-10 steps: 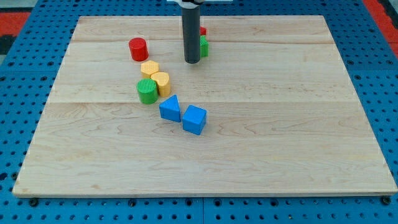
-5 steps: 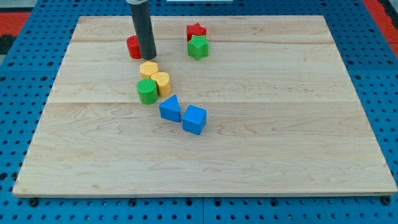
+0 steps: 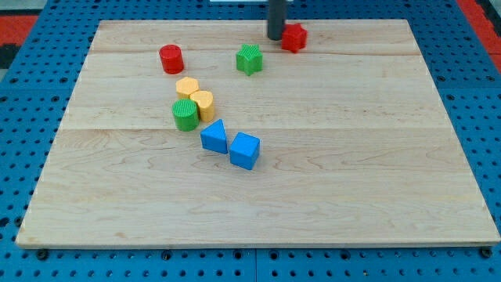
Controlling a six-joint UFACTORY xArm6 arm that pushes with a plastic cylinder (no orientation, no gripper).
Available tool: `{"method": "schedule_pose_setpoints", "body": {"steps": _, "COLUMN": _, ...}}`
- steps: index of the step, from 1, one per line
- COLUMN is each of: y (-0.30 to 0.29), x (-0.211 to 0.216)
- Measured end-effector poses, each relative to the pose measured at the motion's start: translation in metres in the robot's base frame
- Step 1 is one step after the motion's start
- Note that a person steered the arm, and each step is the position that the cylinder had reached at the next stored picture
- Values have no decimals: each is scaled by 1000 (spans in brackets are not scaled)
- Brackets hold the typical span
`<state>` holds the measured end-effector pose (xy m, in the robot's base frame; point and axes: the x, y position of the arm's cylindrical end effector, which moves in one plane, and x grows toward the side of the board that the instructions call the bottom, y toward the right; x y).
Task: Move the red star to the right side of the green star
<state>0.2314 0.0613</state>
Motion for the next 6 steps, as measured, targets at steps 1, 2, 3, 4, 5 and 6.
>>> {"method": "schedule_pose_setpoints", "body": {"steps": 1, "y": 23, "x": 20}}
{"method": "schedule_pose_setpoints", "body": {"steps": 2, "y": 11, "x": -21}}
{"method": "schedule_pose_setpoints", "body": {"steps": 3, "y": 42, "x": -26}}
{"method": "schedule_pose_setpoints", "body": {"steps": 4, "y": 75, "x": 8}}
{"method": "schedule_pose_setpoints", "body": {"steps": 5, "y": 72, "x": 35}}
{"method": "schedule_pose_setpoints", "body": {"steps": 6, "y": 77, "x": 56}}
